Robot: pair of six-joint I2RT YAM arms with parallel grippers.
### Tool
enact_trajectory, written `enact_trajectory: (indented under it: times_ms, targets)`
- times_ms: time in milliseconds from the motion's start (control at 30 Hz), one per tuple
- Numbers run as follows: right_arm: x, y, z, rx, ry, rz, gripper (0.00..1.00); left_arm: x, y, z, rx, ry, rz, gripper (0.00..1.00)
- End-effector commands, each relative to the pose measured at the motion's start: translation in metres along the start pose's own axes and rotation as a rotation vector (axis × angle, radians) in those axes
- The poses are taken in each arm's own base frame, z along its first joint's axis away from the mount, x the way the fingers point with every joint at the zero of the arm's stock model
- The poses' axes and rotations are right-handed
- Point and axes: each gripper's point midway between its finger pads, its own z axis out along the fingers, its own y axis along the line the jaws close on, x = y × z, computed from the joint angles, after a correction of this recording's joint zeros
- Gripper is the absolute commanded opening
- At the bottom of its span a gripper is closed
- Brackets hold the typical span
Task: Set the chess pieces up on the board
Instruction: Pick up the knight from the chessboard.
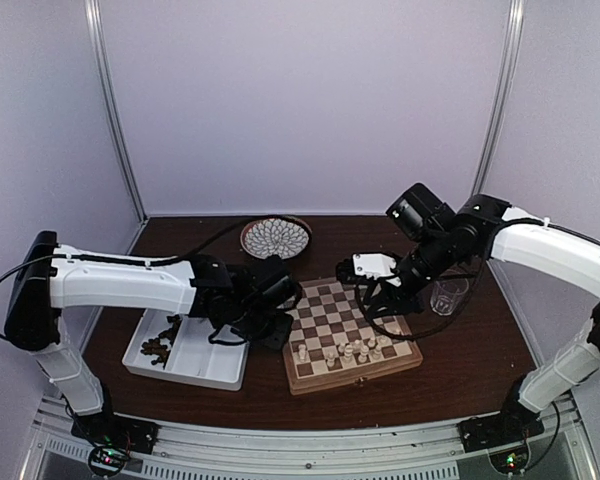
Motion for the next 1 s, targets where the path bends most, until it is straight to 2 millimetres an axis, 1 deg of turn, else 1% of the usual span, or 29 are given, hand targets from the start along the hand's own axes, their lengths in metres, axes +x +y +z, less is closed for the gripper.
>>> enact_trajectory:
  times_ms: [0, 100, 200, 400, 567, 733, 800, 867, 967]
  targets:
    - [-0.002, -0.007, -0.010, 0.056, -0.025, 0.017, 0.31, -0.006, -0.018, 0.019, -0.031, -0.111, -0.071, 0.35]
    - [-0.002, -0.007, -0.013, 0.059, -0.031, 0.022, 0.32, 0.001, -0.022, 0.033, -0.042, -0.087, -0.057, 0.30]
    - [-0.001, -0.006, -0.014, 0.060, -0.036, 0.024, 0.32, 0.007, -0.029, 0.042, -0.033, -0.071, -0.053, 0.30]
    - [0.001, -0.006, -0.013, 0.066, -0.043, 0.031, 0.32, 0.019, -0.037, 0.054, -0.023, -0.036, -0.069, 0.39]
    - [0.000, -0.006, -0.013, 0.059, -0.048, 0.036, 0.33, 0.017, -0.038, 0.053, -0.038, -0.060, -0.073, 0.39]
    - [0.001, -0.006, -0.012, 0.057, -0.048, 0.038, 0.33, 0.016, -0.043, 0.056, -0.032, -0.060, -0.066, 0.40]
    - [0.002, -0.005, -0.011, 0.054, -0.048, 0.040, 0.33, 0.014, -0.041, 0.049, -0.069, -0.083, -0.064, 0.39]
    - [0.002, -0.004, -0.011, 0.052, -0.050, 0.040, 0.33, 0.011, -0.045, 0.041, -0.082, -0.110, -0.050, 0.39]
    - [0.002, -0.004, -0.011, 0.052, -0.051, 0.040, 0.33, 0.009, -0.055, 0.040, -0.071, -0.116, -0.022, 0.40]
